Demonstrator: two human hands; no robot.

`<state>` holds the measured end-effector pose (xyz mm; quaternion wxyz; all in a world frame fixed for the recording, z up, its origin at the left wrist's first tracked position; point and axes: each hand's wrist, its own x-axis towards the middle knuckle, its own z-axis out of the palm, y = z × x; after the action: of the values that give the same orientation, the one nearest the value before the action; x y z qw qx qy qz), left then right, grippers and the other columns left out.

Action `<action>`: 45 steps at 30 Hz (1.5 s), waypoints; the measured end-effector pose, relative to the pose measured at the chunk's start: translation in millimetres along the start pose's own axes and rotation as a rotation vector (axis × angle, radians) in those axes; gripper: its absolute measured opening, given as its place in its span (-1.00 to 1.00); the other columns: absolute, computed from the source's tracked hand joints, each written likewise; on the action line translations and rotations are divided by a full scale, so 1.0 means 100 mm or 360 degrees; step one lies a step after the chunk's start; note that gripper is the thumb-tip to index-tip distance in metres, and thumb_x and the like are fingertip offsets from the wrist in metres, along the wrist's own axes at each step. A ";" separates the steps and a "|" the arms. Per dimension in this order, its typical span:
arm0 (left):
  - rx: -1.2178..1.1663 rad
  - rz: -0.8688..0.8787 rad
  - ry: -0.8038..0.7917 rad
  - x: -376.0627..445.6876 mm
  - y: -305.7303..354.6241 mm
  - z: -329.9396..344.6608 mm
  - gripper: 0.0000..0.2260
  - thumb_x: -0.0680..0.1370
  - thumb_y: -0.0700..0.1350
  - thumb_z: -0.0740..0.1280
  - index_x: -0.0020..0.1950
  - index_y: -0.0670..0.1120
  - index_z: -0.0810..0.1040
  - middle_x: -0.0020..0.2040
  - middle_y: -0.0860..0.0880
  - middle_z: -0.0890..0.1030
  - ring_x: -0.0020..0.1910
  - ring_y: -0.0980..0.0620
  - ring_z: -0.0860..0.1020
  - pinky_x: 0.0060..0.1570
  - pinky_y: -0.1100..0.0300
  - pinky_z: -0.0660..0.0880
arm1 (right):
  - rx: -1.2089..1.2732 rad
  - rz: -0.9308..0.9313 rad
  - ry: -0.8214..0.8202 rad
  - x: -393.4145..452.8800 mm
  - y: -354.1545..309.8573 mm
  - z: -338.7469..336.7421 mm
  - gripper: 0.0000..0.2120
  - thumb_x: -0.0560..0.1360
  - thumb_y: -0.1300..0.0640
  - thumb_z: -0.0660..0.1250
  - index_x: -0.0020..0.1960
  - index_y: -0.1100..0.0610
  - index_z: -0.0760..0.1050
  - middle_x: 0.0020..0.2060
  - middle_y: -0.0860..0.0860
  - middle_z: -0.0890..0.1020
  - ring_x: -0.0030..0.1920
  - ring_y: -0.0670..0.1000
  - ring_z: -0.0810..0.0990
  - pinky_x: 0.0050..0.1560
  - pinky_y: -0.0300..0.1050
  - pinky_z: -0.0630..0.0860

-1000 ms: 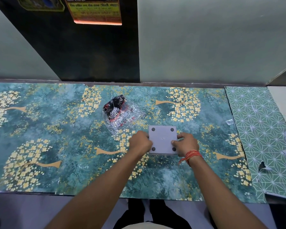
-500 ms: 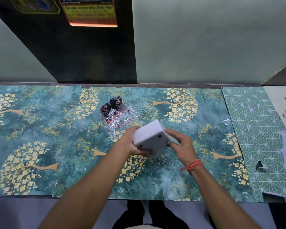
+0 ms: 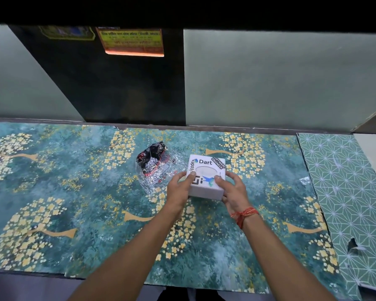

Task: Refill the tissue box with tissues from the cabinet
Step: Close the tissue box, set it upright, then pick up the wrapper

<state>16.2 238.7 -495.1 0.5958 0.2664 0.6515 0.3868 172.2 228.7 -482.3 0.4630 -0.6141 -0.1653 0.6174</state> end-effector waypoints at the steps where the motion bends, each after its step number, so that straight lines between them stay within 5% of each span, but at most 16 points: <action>1: 0.0014 0.0014 -0.0006 0.05 0.02 0.02 -0.64 0.55 0.03 0.40 0.30 -0.07 0.50 0.16 -0.17 0.60 0.02 -0.07 0.58 0.12 -0.16 0.60 | -0.0026 -0.0032 -0.0006 0.05 0.00 0.03 -0.66 0.44 0.23 0.44 0.14 0.02 0.43 0.10 0.21 0.62 -0.08 0.14 0.65 -0.28 -0.10 0.64; 6: 0.0230 -0.0001 -0.0176 0.39 0.26 0.21 -0.73 0.66 -0.08 0.19 0.32 -0.12 0.47 0.18 -0.14 0.57 0.20 -0.12 0.54 0.17 0.01 0.55 | -0.0345 -0.0144 -0.0010 0.47 -0.27 0.18 -0.55 0.52 0.22 0.33 0.38 0.11 0.33 0.20 0.10 0.53 0.02 0.13 0.61 -0.02 0.04 0.63; 10: 0.0352 0.0156 -0.0219 0.77 0.49 0.44 -0.78 0.63 -0.21 0.13 0.23 -0.12 0.46 0.13 -0.10 0.57 0.02 -0.02 0.50 -0.07 0.12 0.45 | -0.0568 -0.0235 0.0041 0.95 -0.48 0.31 -0.66 0.59 0.19 0.22 0.36 0.11 0.36 0.19 0.11 0.55 0.09 0.12 0.58 0.15 0.15 0.57; 14: 0.0576 0.0348 -0.0181 1.12 0.55 0.56 -0.72 0.62 -0.23 0.18 0.30 -0.16 0.50 0.25 -0.12 0.61 0.13 -0.10 0.56 0.09 0.03 0.51 | -0.0758 -0.0343 0.0060 1.32 -0.53 0.33 -0.73 0.59 0.19 0.19 0.28 0.11 0.42 0.17 0.10 0.57 0.12 0.14 0.57 0.11 0.08 0.55; 20: 0.0738 0.0542 -0.0095 1.17 0.40 0.49 -0.68 0.65 -0.09 0.20 0.40 -0.10 0.45 0.33 -0.09 0.55 0.16 -0.10 0.55 0.02 0.11 0.51 | -0.1064 -0.0455 0.0073 1.47 -0.38 0.19 -0.55 0.59 0.02 0.20 0.42 0.17 0.32 0.35 0.15 0.47 0.23 0.16 0.50 0.19 0.02 0.47; 22: 0.0563 0.0609 0.0146 0.96 0.37 0.34 -0.66 0.65 -0.09 0.22 0.42 -0.09 0.44 0.30 -0.01 0.51 0.14 -0.05 0.54 -0.01 0.12 0.55 | -0.0971 -0.0544 0.0226 1.28 -0.36 0.21 -0.56 0.59 0.03 0.23 0.42 0.18 0.32 0.36 0.14 0.46 0.25 0.15 0.49 0.20 0.00 0.45; 25: 0.0461 0.0795 0.1039 0.63 0.29 -0.03 -0.73 0.58 -0.14 0.33 0.28 -0.07 0.52 0.26 -0.11 0.54 0.17 -0.09 0.51 0.07 0.06 0.51 | -0.0978 -0.0941 0.0611 0.89 -0.30 0.35 -0.61 0.56 0.08 0.29 0.35 0.17 0.38 0.30 0.13 0.49 0.28 0.16 0.46 0.27 0.06 0.43; 27: 0.0453 0.0311 0.1405 0.60 0.21 -0.31 -0.52 0.50 -0.12 0.42 0.39 -0.06 0.40 0.43 -0.20 0.36 0.38 -0.22 0.35 0.28 -0.06 0.35 | -0.1071 -0.1218 0.0593 0.74 -0.24 0.53 -0.67 0.52 0.14 0.32 0.26 0.16 0.44 0.18 0.12 0.53 0.18 0.13 0.49 0.20 0.06 0.47; 29: 0.0318 -0.0327 0.1312 0.64 0.17 -0.54 -0.30 0.46 -0.10 0.46 0.51 -0.12 0.22 0.56 -0.25 0.14 0.53 -0.29 0.13 0.47 -0.17 0.17 | -0.1075 -0.1237 0.0355 0.65 -0.18 0.75 -0.69 0.49 0.17 0.34 0.23 0.13 0.46 0.09 0.10 0.56 0.07 0.09 0.53 0.10 -0.02 0.50; 31: 0.0393 -0.0534 0.1171 0.65 0.16 -0.65 -0.47 0.48 -0.11 0.45 0.38 -0.26 0.40 0.44 -0.30 0.37 0.41 -0.28 0.37 0.37 -0.12 0.38 | -0.1020 -0.1024 0.0070 0.58 -0.13 0.92 -0.69 0.48 0.18 0.34 0.22 0.12 0.46 0.00 0.08 0.58 -0.03 0.07 0.56 -0.02 -0.07 0.53; 34: 0.0462 -0.0341 0.0998 0.62 0.22 -0.67 -0.78 0.55 -0.23 0.36 0.13 -0.35 0.57 0.03 -0.25 0.66 -0.03 -0.20 0.65 -0.14 0.04 0.61 | -0.0964 -0.0808 -0.0102 0.55 -0.06 0.98 -0.72 0.49 0.21 0.35 0.19 0.16 0.48 -0.09 0.05 0.58 -0.12 0.03 0.57 -0.09 -0.12 0.54; 37: 0.0257 -0.0110 0.0856 0.49 0.32 -0.72 -0.91 0.55 -0.28 0.27 -0.10 -0.18 0.55 -0.25 -0.10 0.54 -0.35 -0.01 0.48 -0.42 0.14 0.42 | -0.1009 -0.0774 -0.0060 0.50 -0.12 0.87 -0.76 0.48 0.22 0.37 0.15 0.18 0.51 -0.06 0.06 0.59 -0.07 0.04 0.58 0.02 -0.08 0.56; 39: 0.0086 0.0000 0.0695 0.30 0.39 -0.77 -0.85 0.54 -0.29 0.25 -0.19 -0.10 0.46 -0.26 -0.06 0.47 -0.37 0.04 0.39 -0.35 0.05 0.49 | -0.1005 -0.0728 -0.0056 0.46 -0.23 0.73 -0.69 0.47 0.19 0.40 0.19 0.17 0.49 0.03 0.09 0.59 0.04 0.08 0.58 0.15 0.03 0.56; 42: -0.0092 0.0001 0.0428 -0.04 0.45 -0.81 -0.92 0.57 -0.34 0.24 -0.07 -0.19 0.49 -0.18 -0.12 0.49 -0.28 -0.02 0.48 -0.27 0.05 0.57 | -0.1102 -0.0516 -0.0228 0.36 -0.43 0.56 -0.41 0.39 0.08 0.51 0.34 0.18 0.39 0.21 0.10 0.48 0.22 0.13 0.49 0.28 0.12 0.48; 45: -0.0101 0.0011 0.0271 -0.28 0.41 -0.82 -0.89 0.54 -0.39 0.26 -0.01 -0.25 0.52 -0.07 -0.20 0.53 -0.18 -0.14 0.56 -0.07 -0.16 0.64 | -0.1130 -0.0359 -0.0506 0.25 -0.54 0.48 -0.39 0.39 0.13 0.51 0.37 0.18 0.38 0.27 0.11 0.49 0.18 0.13 0.54 0.10 0.06 0.58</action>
<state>-65.1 223.6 -446.7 0.5450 0.2156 0.6864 0.4305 153.2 292.9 -446.4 0.2558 -0.6108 -0.5041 0.5544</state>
